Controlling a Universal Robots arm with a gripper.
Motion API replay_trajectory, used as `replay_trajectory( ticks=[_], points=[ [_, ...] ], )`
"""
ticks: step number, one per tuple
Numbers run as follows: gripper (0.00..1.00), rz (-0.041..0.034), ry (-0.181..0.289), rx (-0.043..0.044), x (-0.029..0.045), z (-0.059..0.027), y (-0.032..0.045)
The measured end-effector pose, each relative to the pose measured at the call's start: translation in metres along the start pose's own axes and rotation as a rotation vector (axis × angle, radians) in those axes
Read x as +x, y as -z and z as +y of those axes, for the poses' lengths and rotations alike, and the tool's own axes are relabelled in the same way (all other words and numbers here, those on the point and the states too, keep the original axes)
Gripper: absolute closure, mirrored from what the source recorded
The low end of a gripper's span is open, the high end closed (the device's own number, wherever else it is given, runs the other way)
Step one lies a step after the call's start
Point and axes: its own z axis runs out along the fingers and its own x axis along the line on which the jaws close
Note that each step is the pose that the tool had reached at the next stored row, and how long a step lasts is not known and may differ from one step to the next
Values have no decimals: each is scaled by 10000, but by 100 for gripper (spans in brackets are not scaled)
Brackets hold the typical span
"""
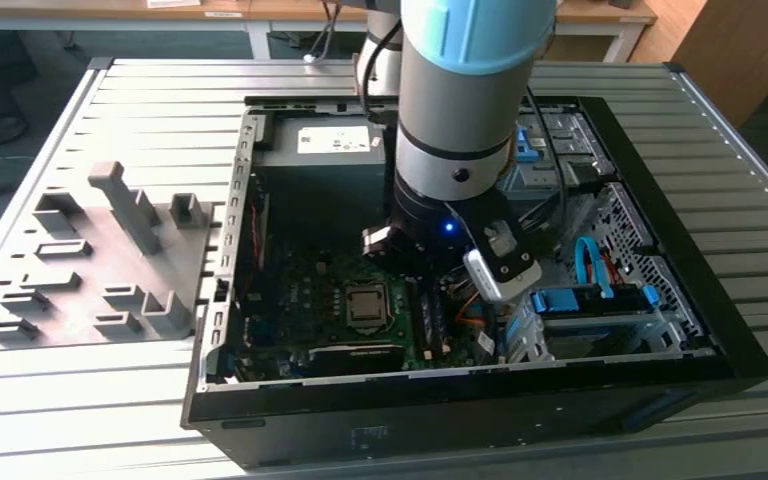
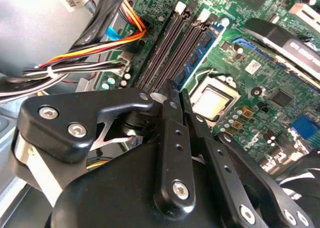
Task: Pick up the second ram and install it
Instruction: 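Insert the second ram into the second slot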
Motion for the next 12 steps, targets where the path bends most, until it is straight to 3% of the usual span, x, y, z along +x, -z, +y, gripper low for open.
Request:
replay_trajectory(
  ticks=[4, 7, 12],
  points=[
    [86, 0, -15, 10, 19, 5, -59],
    [86, -3, -64, 94, 21, 8, -73],
    [86, -4, -87, 99, 23, 33, -114]
  ],
)
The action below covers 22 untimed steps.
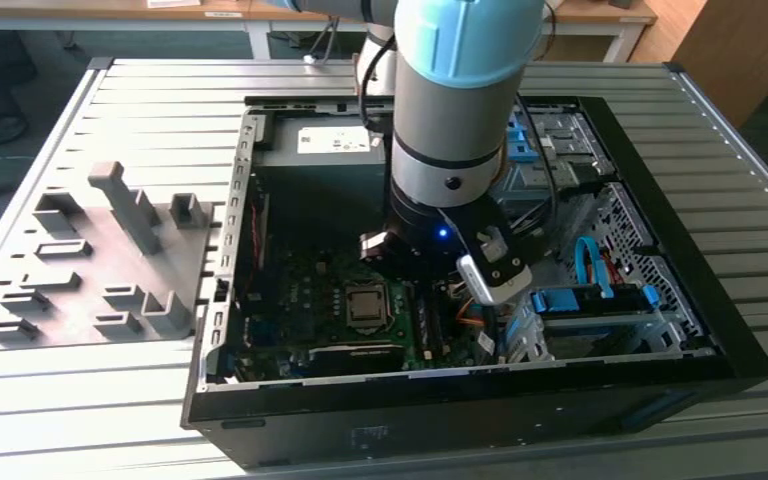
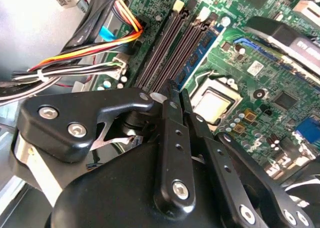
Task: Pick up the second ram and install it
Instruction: 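Insert the second ram into the second slot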
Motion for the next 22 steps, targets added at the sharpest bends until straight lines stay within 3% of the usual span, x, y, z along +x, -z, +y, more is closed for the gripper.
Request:
replay_trajectory(
  ticks=[5, 15, 22],
  points=[
    [86, -5, -352, 35, 1, 9, -38],
    [86, -9, -346, 95, 4, 48, -78],
    [86, -15, -342, 233, 5, 73, -108]
  ],
)
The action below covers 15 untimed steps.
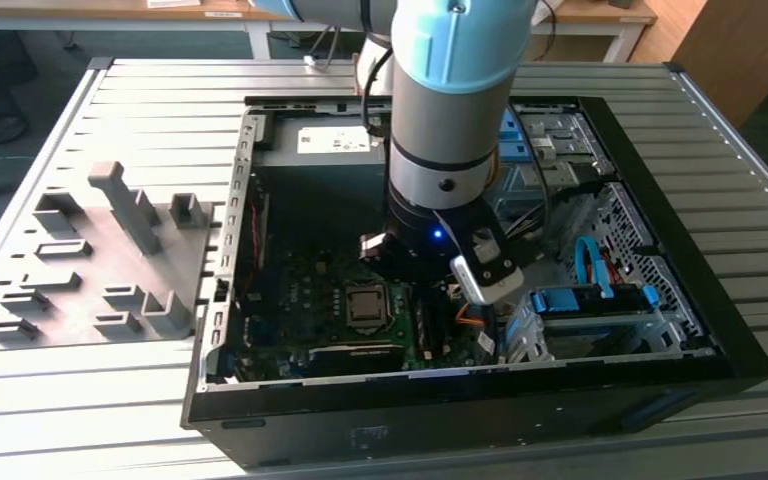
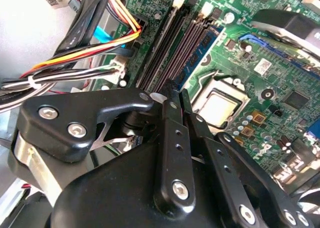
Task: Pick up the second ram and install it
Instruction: 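Insert the second ram into the second slot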
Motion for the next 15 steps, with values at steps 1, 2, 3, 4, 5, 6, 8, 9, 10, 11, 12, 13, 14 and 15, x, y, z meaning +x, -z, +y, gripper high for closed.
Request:
replay_trajectory(
  ticks=[1, 2, 3, 4, 5, 6, 8, 9, 10, 11, 12, 13, 14, 15],
  points=[
    [86, 0, 0, 3, 1, 5, -5],
    [86, -1, 0, 2, 1, 10, -10],
    [86, 0, 0, 4, 1, 14, -16],
    [86, 0, 0, 4, 2, 18, -21],
    [86, 0, 0, 4, 2, 22, -26],
    [86, 0, 1, 4, 2, 25, -29],
    [86, -1, 0, 3, 3, 31, -37],
    [86, -1, 0, 3, 4, 36, -40],
    [86, -1, 0, 3, 4, 41, -44],
    [86, -1, 0, 2, 4, 45, -47],
    [86, -1, 1, 3, 5, 50, -51],
    [86, -1, 0, 3, 5, 54, -55],
    [86, -1, 0, 5, 5, 56, -58],
    [86, 0, 1, 10, 5, 57, -60]
  ],
)
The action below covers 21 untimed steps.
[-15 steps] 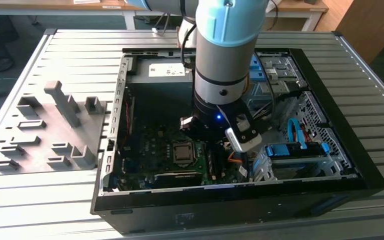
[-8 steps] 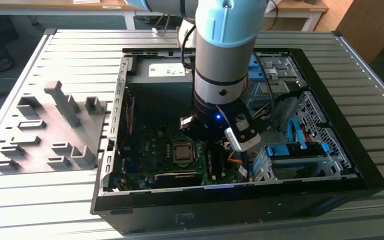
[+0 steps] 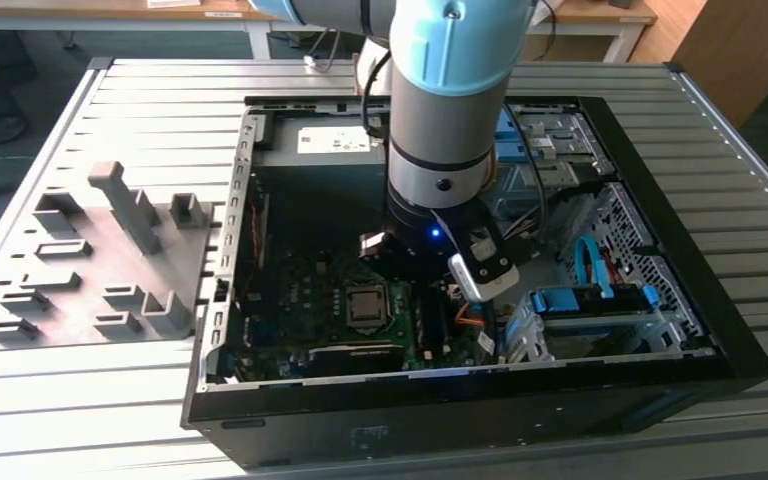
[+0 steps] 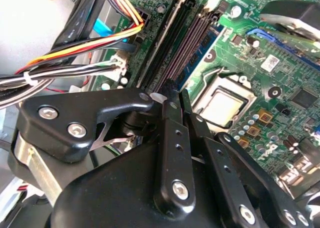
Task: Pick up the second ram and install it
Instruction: 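Insert the second ram into the second slot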
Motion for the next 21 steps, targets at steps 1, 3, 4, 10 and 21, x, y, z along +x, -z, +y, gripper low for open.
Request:
replay_trajectory(
  ticks=[1, 3, 4, 10, 21],
  points=[
    [86, 0, 0, 6, 0, 0, -2],
    [86, -2, 1, 27, 0, 0, -3],
    [86, -3, 0, 42, 0, 0, -4],
    [86, -9, 3, 136, 0, -2, -4],
    [86, -10, 5, 159, 1, 0, -34]
  ],
)
